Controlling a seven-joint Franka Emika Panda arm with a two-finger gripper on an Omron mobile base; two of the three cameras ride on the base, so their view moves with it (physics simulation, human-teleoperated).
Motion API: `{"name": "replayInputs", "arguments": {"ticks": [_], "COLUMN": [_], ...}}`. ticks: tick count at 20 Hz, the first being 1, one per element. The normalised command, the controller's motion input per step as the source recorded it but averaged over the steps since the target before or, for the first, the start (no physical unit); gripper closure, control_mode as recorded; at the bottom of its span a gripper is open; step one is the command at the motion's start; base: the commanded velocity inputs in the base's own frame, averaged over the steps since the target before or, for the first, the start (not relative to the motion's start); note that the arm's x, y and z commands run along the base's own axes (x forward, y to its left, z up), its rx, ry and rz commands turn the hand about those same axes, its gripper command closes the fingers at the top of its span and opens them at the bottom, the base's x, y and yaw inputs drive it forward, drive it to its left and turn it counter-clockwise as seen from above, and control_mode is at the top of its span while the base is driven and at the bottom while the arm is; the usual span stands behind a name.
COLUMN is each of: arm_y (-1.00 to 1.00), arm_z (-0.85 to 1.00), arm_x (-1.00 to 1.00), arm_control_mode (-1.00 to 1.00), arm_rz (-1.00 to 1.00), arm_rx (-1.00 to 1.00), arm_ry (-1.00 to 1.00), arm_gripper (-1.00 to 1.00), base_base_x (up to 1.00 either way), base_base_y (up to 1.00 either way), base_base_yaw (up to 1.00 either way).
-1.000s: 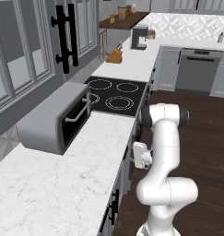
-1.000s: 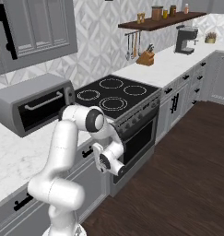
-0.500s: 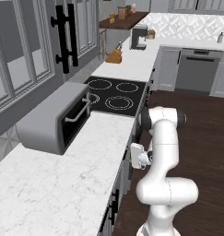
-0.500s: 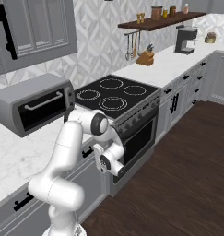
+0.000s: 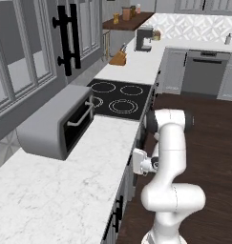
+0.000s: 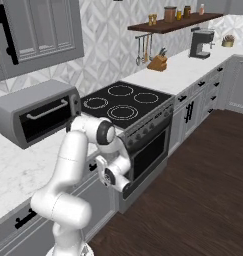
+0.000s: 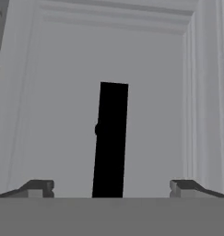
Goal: Take a straw from the drawer in front and place it inside the glass cup on the dining counter.
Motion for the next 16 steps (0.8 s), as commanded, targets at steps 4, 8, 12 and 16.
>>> {"name": "replayInputs", "arguments": {"ticks": [4,8,12,16], "arm_y": [0.33,0.19,-0.25,-0.84], "arm_z": [0.17,0.10,0.17,0.13], "arm_x": [-0.04,-0.01,-0.17,-0.31], "arm_control_mode": [-1.00,-1.00,-1.00,-1.00], "arm_rz": [-0.01,0.00,0.00,0.00], "arm_rx": [-0.01,-0.04,-0.02,0.00], "arm_ry": [0.00,0.00,0.00,0.00], "arm_gripper": [1.00,1.00,1.00,1.00], "base_base_x": [0.00,0.00,0.00,0.00], "base_base_y": [0.00,0.00,0.00,0.00], "base_base_yaw": [0.00,0.00,0.00,0.00]}}
